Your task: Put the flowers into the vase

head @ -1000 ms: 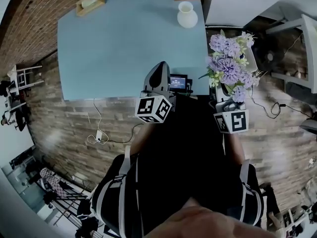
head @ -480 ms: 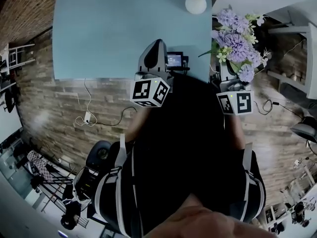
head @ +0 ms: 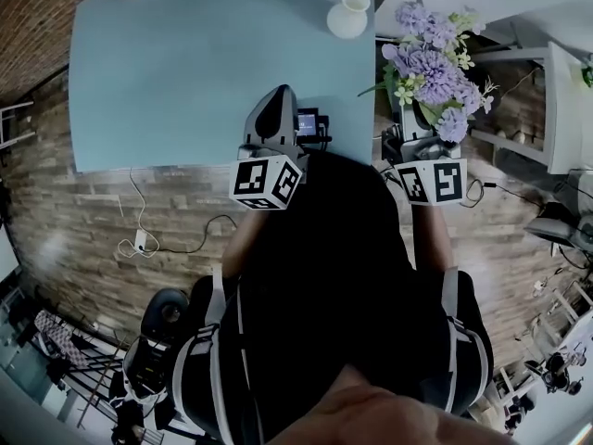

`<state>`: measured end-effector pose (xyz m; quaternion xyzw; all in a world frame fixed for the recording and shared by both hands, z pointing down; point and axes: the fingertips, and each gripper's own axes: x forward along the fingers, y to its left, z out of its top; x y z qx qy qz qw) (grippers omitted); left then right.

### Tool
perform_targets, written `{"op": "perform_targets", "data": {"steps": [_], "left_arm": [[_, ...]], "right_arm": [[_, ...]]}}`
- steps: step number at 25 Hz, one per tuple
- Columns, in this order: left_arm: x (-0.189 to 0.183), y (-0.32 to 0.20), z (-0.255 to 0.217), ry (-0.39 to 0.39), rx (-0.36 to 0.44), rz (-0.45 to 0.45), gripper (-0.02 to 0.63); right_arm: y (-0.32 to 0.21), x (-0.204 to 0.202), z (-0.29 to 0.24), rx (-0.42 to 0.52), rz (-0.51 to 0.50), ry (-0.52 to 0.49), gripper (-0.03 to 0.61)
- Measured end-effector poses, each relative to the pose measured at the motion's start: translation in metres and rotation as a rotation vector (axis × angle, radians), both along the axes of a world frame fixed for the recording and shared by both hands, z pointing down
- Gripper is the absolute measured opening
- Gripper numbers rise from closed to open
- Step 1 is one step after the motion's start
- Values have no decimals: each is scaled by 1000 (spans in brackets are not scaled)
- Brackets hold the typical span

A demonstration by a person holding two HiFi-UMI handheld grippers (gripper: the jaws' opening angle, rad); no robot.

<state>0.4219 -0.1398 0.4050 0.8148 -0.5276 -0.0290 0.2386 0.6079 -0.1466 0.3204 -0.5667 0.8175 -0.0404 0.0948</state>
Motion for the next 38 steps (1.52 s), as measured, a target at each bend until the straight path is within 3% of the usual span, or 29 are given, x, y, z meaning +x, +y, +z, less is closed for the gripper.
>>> {"op": "perform_targets", "data": {"steps": [14,28,38], "left_arm": [[-14,-17,4,-8,-10,-5,29],[-35,-41,30,-21,-94,-79,29],[-24,-50,54,-47,-159,-124,29]], "right_arm": [[-68,5,-23,96,29,68,132],[-144,8,-57,176,19,71,133],[-177,33,-14,118,28,47,132]]}}
